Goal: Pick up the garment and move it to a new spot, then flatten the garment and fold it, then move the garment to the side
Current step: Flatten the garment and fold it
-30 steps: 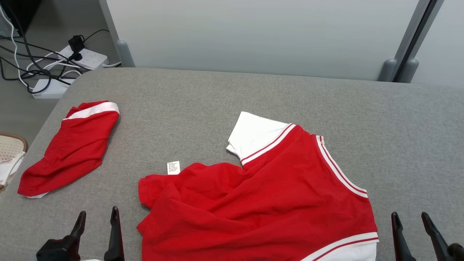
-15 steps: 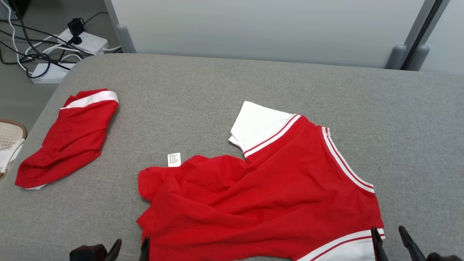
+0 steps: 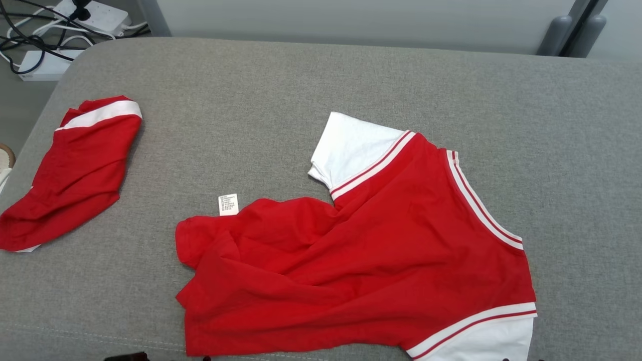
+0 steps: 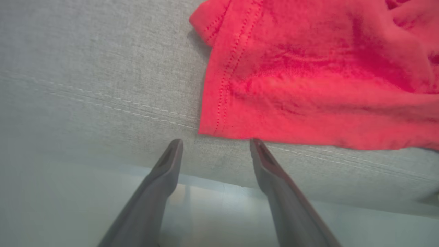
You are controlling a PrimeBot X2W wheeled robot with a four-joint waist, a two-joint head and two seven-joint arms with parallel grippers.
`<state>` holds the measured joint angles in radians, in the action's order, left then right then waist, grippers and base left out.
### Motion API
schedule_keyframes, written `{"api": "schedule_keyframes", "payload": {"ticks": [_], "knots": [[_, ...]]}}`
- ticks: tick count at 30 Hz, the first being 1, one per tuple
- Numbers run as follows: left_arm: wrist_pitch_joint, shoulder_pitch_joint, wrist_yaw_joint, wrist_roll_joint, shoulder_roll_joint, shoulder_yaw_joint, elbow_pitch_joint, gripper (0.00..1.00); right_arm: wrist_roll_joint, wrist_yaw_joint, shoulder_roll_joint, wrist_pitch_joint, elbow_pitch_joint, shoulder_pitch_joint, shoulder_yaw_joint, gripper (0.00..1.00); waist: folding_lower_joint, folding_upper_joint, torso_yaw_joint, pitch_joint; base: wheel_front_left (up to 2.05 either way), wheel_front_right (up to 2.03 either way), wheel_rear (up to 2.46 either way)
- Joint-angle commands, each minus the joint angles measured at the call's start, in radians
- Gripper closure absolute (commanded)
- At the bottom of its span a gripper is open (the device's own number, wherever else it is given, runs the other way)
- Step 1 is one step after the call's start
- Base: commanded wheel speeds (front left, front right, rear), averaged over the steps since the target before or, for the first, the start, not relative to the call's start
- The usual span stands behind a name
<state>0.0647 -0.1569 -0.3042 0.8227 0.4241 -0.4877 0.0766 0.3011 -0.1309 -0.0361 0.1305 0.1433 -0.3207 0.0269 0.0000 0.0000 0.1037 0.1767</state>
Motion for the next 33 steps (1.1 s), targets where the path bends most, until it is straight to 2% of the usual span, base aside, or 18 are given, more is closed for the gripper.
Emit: {"api": "schedule_keyframes", "payload": {"ticks": [1,14,20,21,22,28,33], "knots": [[-0.016,0.066,0.013,0.009,0.015,0.041,-0.001,0.0,0.006,0.0,-0.014,0.0,-0.015,0.008,0.021,0.0,0.0,0.0,-0.006,0.016,0.0,0.0,0.0],[-0.082,0.178,0.155,0.038,-0.022,0.04,0.239,0.0,0.06,0.0,-0.014,-0.044,0.051,0.042,0.034,0.0,0.0,0.0,-0.015,0.056,0.0,0.0,0.0],[-0.085,0.202,0.192,0.05,-0.034,0.035,0.295,0.02,0.077,0.0,-0.014,-0.063,0.052,0.05,0.052,0.0,0.0,0.0,-0.02,0.059,0.0,0.0,0.0],[-0.086,0.207,0.202,0.055,-0.037,0.034,0.303,0.62,0.08,0.0,-0.014,-0.065,0.052,0.05,0.053,0.58,0.0,0.0,-0.02,0.059,0.0,0.0,0.0],[-0.085,0.21,0.209,0.059,-0.039,0.034,0.313,1.0,0.085,0.0,-0.014,-0.066,0.054,0.05,0.049,1.0,0.0,0.0,-0.021,0.058,0.0,0.0,0.0],[-0.118,0.227,0.228,0.057,-0.04,0.039,0.305,1.0,0.131,0.0,-0.014,-0.043,0.011,0.059,0.043,1.0,0.0,0.0,-0.029,0.063,0.0,0.0,0.0],[-0.102,0.206,0.18,0.037,0.001,0.047,0.133,1.0,0.185,0.0,-0.014,-0.051,-0.078,0.056,0.004,1.0,0.0,0.0,-0.032,0.067,0.0,0.0,0.0]]}}
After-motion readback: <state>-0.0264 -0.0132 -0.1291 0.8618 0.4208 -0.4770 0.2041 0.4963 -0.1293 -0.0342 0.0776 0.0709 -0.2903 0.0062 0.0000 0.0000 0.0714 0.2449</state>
